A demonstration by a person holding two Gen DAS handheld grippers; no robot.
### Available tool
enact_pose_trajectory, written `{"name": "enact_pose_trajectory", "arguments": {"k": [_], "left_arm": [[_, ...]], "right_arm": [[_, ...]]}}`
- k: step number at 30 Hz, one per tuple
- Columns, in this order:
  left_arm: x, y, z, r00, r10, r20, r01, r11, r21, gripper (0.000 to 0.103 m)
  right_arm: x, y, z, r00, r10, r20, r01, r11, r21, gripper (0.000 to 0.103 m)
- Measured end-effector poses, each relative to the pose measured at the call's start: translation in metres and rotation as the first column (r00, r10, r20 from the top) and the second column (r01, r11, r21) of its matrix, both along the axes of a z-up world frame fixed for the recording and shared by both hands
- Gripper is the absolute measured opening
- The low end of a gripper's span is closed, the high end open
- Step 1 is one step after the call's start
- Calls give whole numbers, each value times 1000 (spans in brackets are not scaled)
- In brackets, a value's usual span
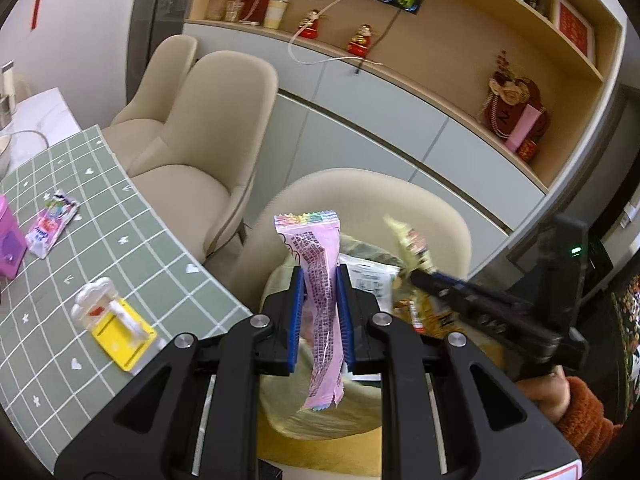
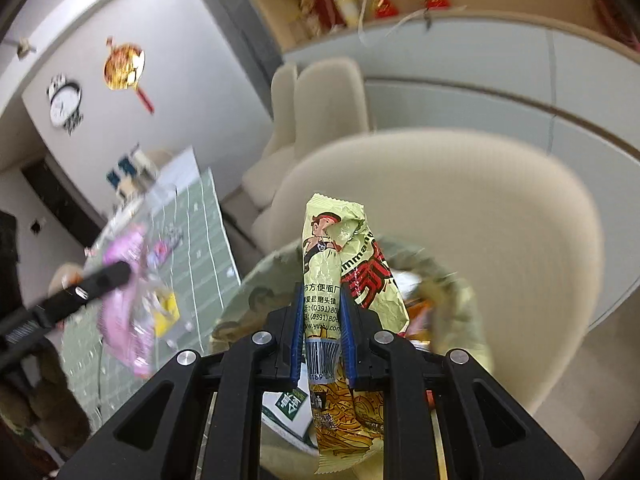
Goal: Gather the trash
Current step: 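Carry the pink wrapper and yellow snack bag toward the trash bag, then open both grippers over the trash bag to drop the wrapper and snack bag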
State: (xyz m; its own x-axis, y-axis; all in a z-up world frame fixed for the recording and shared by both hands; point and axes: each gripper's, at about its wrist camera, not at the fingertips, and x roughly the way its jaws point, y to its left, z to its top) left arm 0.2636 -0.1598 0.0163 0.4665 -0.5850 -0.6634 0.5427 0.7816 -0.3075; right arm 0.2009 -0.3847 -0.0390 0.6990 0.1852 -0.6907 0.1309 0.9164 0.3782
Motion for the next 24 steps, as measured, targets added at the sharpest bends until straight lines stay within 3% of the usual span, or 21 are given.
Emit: {"name": "enact_pose_trajectory", "arguments": {"k": [6,9,15,16,17,20,24], "left_arm": [[17,18,-4,999,44,-19,-44,999,-11,15],[23,24,-7,998,58,-25,-59,998,-18,15],[29,17,-16,998,47,-50,-48,999,-12,15],[28,14,-16,998,39,-49,-40,999,-10,15],[27,9,-15,999,28,-46,-28,1000,-8,15],[26,-2,-14,999,1,-38,-1,1000,0,15],[28,-20,-17,999,-31,-36,31,999,14,15]], "right_arm": [[35,18,-54,975,41,-218,-48,998,-27,17],[38,15,-68,961,47,-271,-54,998,-19,17],[30,8,-59,973,58,-222,-48,998,48,20],[25,5,-56,976,60,-208,-48,997,62,25],[21,4,-52,979,64,-193,-51,996,71,38],[12,5,-36,987,79,-137,-67,994,87,57],[-7,0,-15,996,53,-72,-51,998,33,58]]}}
